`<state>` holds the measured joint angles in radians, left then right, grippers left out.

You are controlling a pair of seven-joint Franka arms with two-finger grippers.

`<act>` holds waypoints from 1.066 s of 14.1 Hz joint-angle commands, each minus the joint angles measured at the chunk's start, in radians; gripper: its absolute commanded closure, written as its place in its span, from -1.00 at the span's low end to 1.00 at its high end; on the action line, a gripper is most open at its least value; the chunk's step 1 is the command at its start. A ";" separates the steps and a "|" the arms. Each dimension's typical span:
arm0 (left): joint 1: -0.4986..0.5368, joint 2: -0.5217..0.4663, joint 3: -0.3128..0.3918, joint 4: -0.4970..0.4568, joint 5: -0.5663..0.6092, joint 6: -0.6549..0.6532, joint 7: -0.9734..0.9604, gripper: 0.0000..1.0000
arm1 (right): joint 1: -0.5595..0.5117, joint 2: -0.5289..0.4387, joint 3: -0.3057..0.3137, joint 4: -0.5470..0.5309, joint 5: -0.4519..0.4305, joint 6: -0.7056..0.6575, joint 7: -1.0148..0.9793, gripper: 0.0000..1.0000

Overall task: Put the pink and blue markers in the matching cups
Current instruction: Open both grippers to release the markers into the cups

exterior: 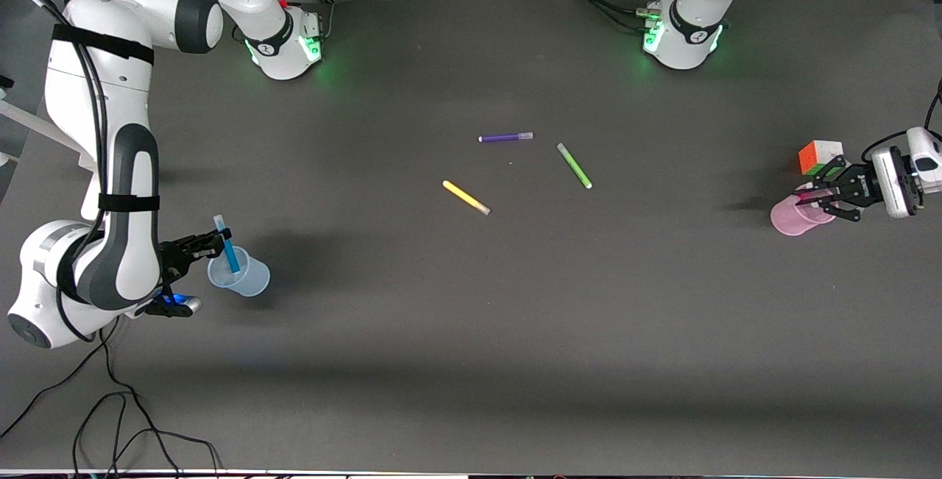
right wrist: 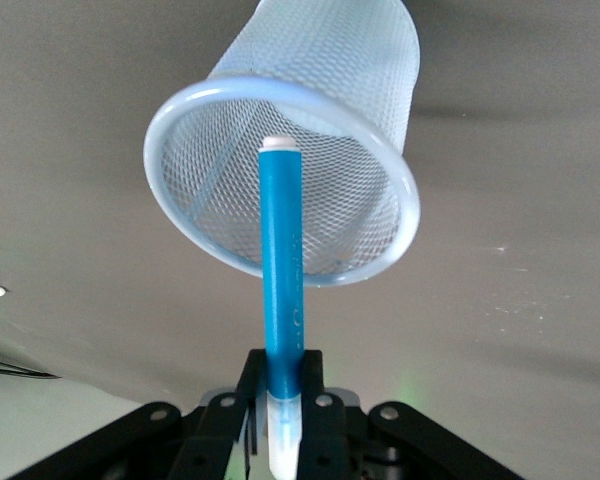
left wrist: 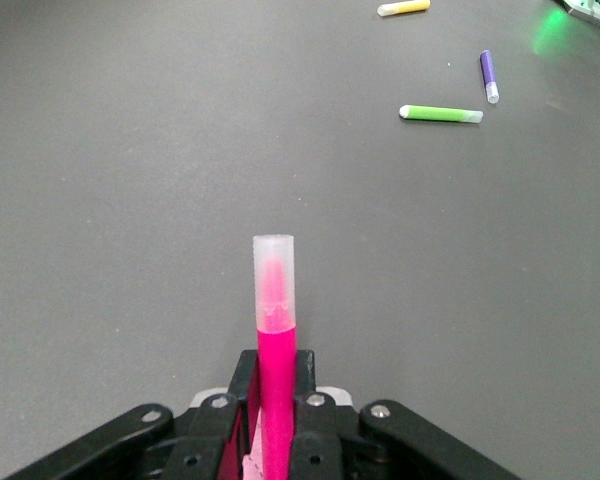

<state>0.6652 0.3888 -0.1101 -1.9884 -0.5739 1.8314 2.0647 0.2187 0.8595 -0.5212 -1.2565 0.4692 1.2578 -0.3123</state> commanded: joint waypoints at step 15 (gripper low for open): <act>-0.131 -0.253 -0.016 0.188 0.245 -0.225 -0.746 -0.98 | 0.088 -0.239 -0.028 0.032 -0.130 0.041 0.188 -0.99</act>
<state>0.5992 0.2456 -0.1358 -1.7770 -0.3985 1.6346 1.4979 0.2469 0.7117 -0.5349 -1.1904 0.4035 1.2614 -0.1992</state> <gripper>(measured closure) 0.009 0.000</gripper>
